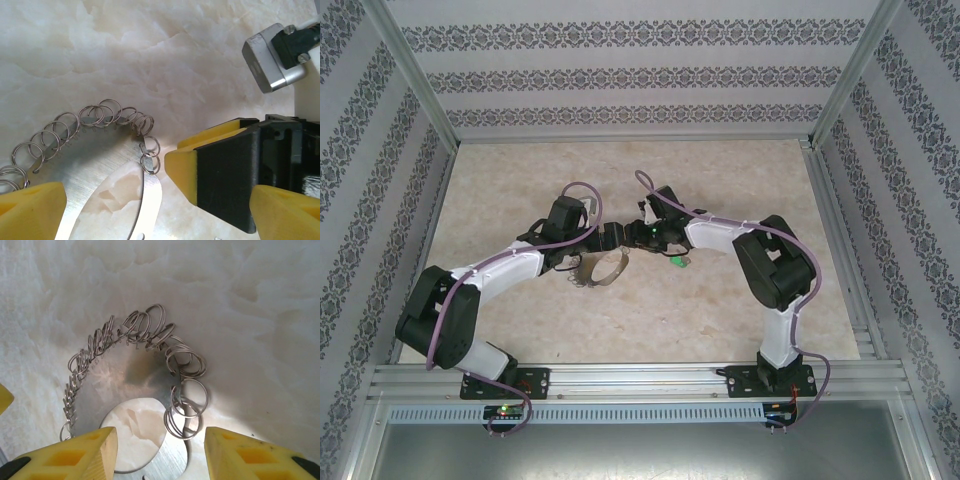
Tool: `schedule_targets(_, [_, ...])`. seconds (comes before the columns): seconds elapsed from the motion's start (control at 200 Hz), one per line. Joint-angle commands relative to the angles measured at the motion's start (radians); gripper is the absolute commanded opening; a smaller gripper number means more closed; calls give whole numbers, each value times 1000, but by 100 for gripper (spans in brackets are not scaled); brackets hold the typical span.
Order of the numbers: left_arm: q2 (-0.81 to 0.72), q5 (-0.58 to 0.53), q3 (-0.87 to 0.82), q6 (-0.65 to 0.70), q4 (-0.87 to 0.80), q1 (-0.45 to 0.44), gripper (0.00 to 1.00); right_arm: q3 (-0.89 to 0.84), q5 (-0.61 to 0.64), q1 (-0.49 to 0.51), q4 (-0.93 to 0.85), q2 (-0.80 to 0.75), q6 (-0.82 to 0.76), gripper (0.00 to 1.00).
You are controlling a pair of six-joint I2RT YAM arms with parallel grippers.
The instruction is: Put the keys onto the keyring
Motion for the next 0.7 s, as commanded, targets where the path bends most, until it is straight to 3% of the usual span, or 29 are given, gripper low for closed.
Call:
schedule_targets(0.0, [-15,-24,3,-12,-7,-7,95,32,-13,4,10,30,18,50])
schedule_targets(0.694, [-70,-54,-26,-8,19,-8,95,125,-34,18,-23,119,45,50])
